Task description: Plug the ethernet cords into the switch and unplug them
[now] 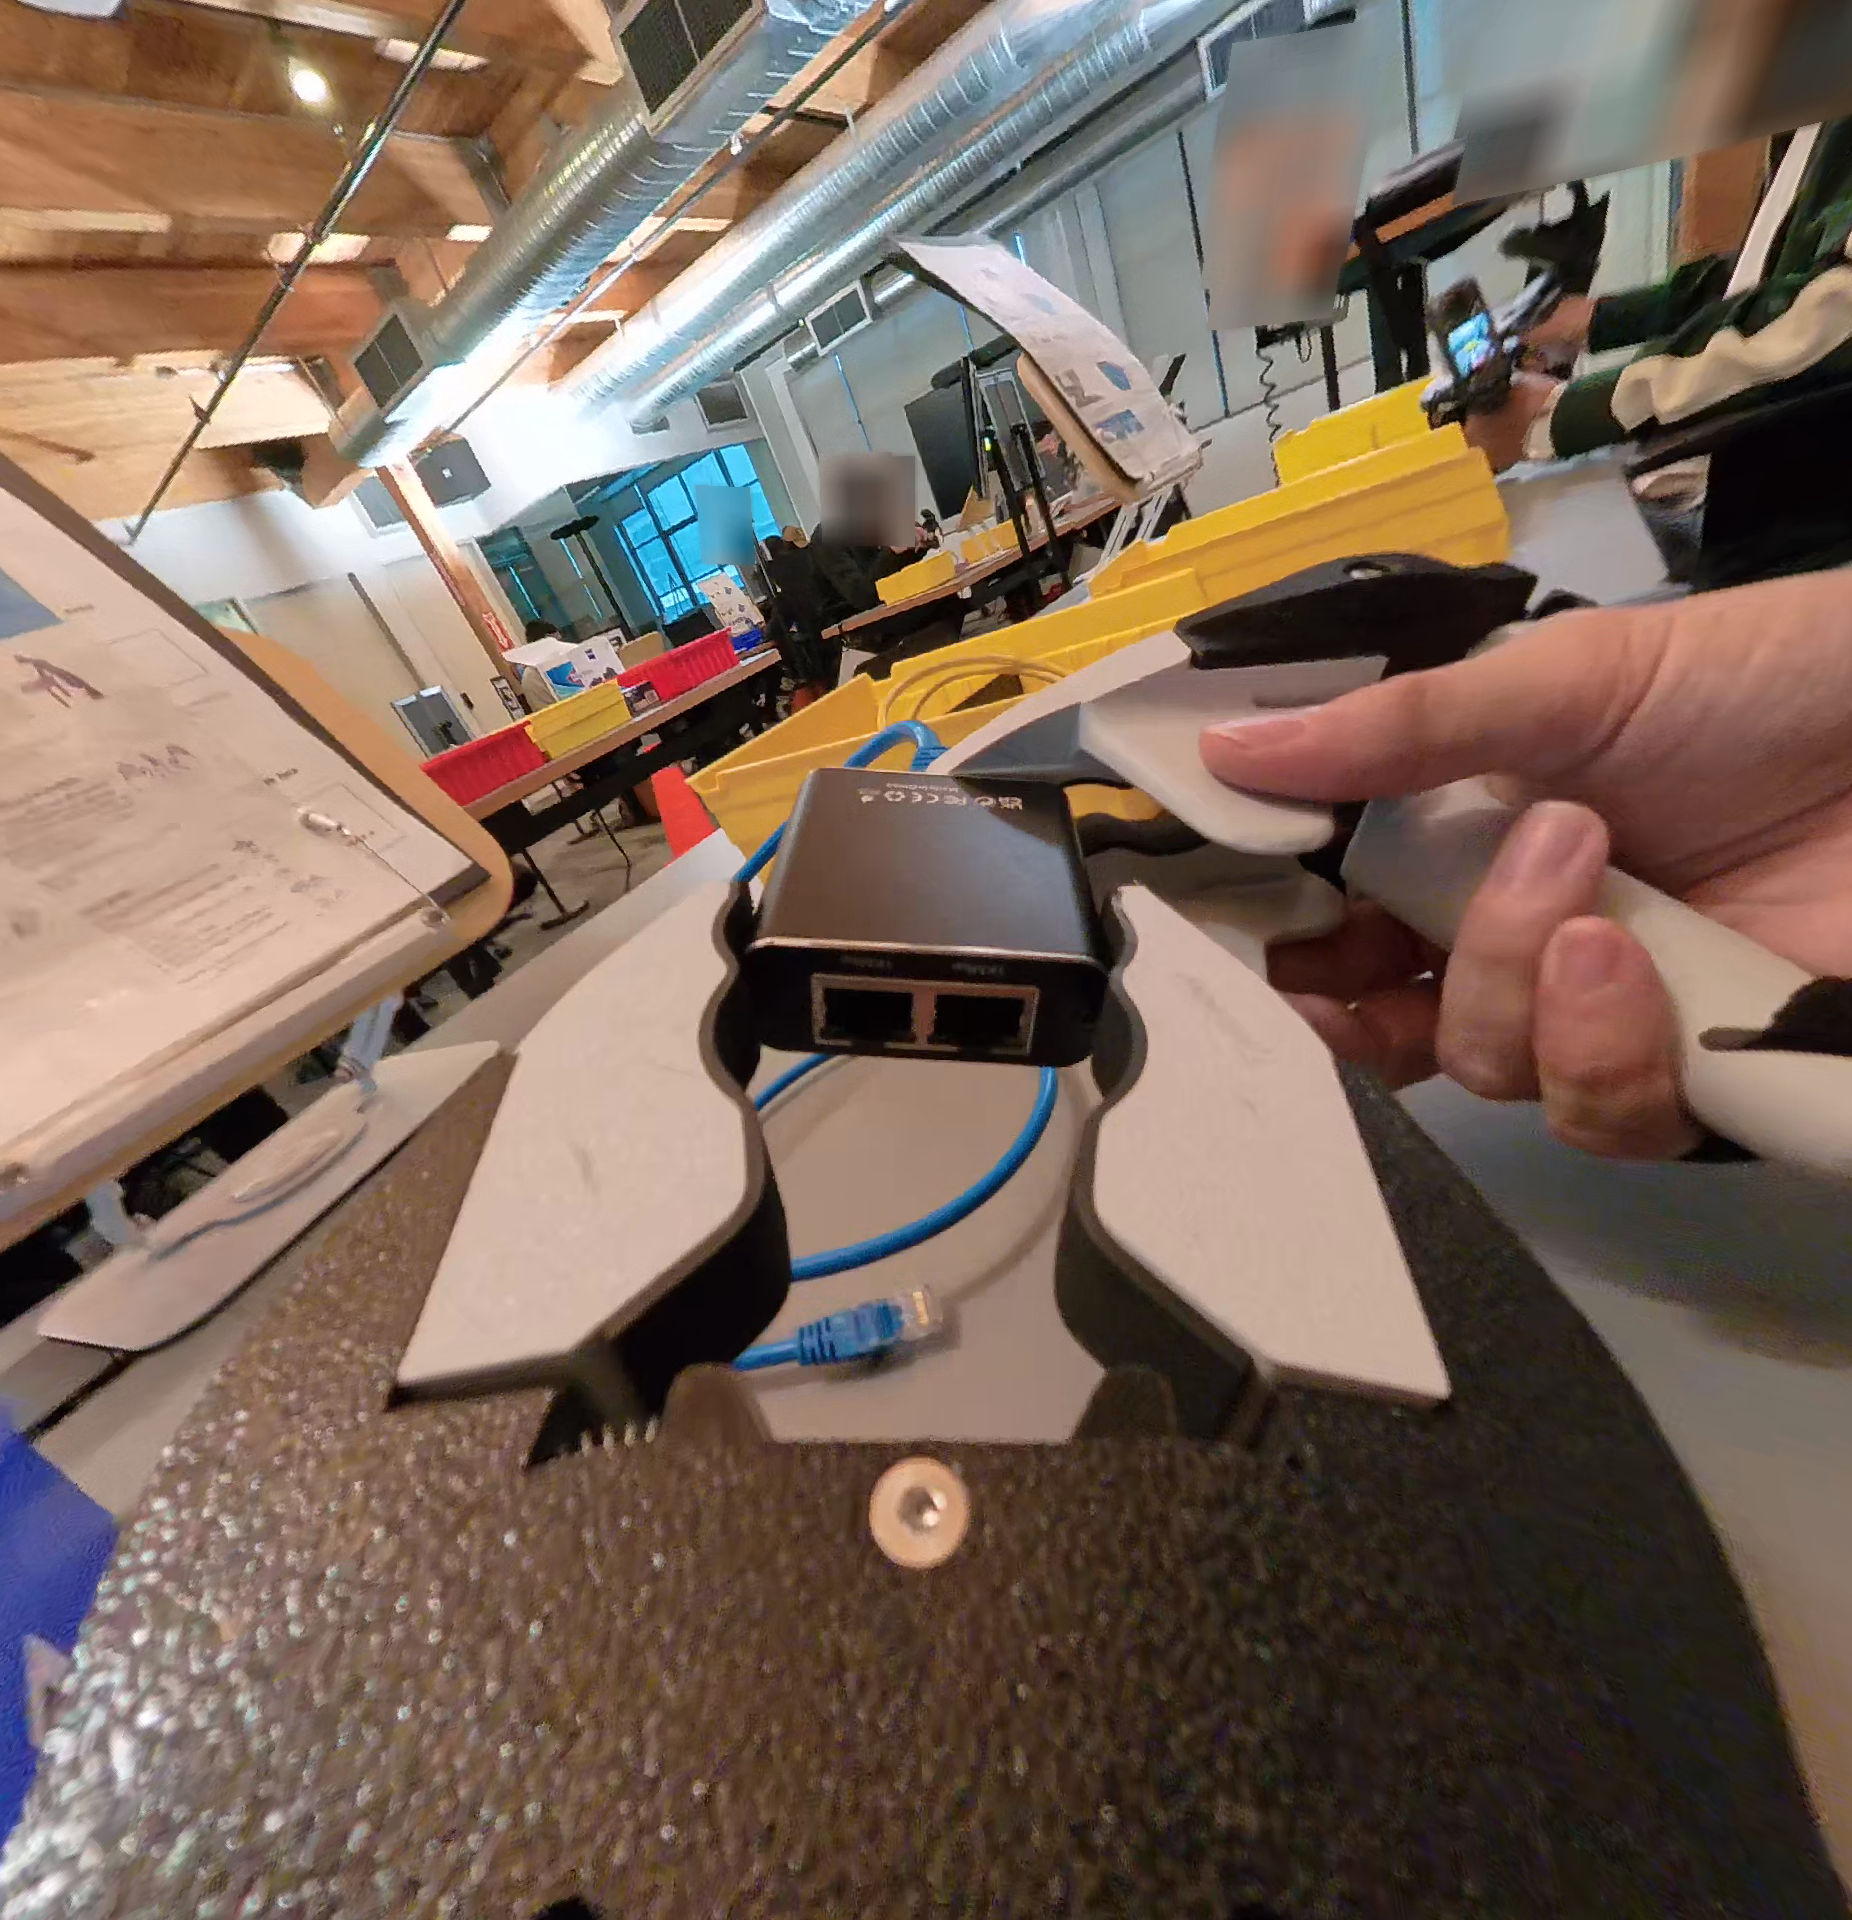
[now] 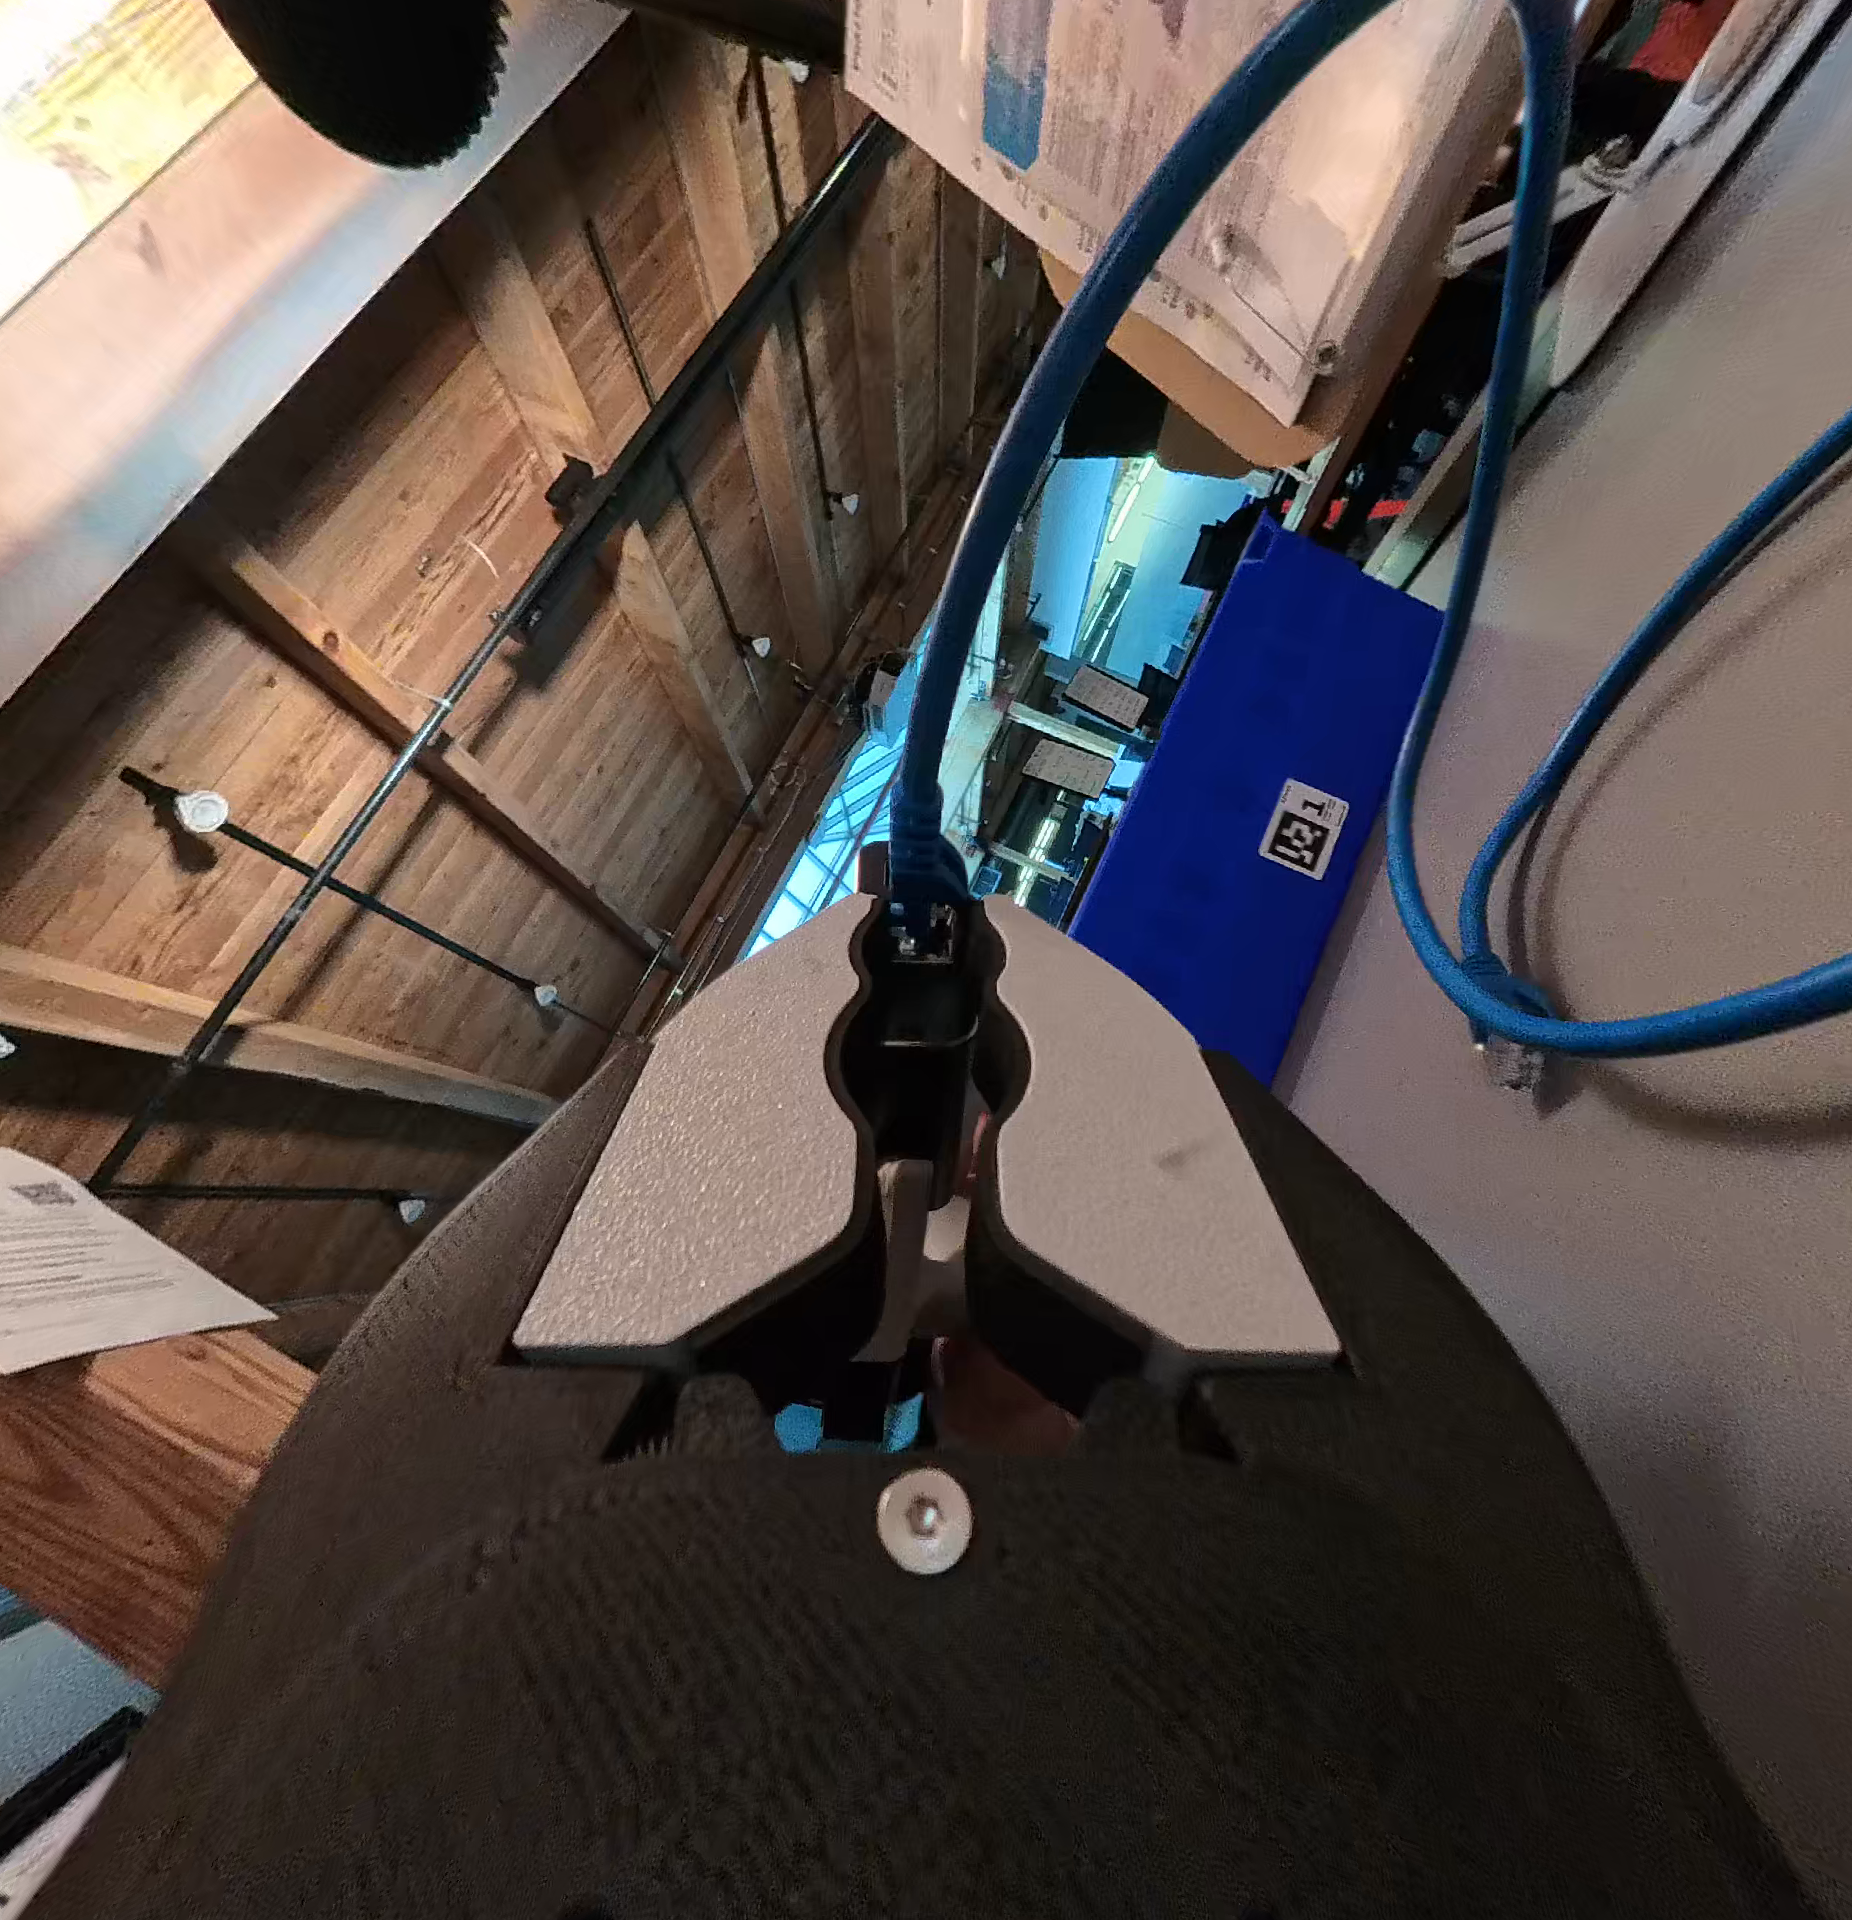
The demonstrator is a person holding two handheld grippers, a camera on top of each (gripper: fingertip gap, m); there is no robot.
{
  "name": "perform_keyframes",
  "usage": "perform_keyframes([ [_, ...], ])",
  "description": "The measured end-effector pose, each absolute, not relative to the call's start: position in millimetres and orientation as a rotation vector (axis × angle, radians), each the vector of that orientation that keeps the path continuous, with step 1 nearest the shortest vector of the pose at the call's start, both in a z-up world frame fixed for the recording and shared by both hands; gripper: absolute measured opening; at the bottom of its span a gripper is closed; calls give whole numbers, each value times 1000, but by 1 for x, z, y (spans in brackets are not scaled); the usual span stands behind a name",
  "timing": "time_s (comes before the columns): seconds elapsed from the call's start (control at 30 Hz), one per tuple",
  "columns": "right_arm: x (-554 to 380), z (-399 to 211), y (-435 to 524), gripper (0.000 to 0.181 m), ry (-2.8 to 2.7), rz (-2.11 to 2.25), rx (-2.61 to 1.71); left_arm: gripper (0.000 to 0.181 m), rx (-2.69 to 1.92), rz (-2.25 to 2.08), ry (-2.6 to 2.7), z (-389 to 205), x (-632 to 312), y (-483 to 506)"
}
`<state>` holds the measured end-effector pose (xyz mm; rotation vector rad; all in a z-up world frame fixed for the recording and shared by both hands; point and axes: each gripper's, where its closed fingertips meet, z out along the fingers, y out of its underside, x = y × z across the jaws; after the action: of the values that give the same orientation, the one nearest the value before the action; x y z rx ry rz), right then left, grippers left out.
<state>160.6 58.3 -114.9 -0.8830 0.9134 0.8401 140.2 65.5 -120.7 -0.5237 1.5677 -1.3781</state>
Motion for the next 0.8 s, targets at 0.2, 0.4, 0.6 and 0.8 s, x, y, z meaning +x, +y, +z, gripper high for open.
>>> perform_keyframes([
  [0.2, 159, -101, 48, 13, 843, 817, -901, 62, -448, -1309, 1526, -111, 142, 55],
  [0.4, 165, -102, 45, 13, 789, 701, -946, 62, -479, -1334, 1500, -117, 151, 54],
  [0.6, 165, -91, 48, 13, 696, 658, -974, 62, -476, -1247, 1425, -111, 152, 58],
  [0.8, 168, -94, 63, 12, 677, 664, -998, 63, -543, -1219, 1406, -114, 155, 73],
])
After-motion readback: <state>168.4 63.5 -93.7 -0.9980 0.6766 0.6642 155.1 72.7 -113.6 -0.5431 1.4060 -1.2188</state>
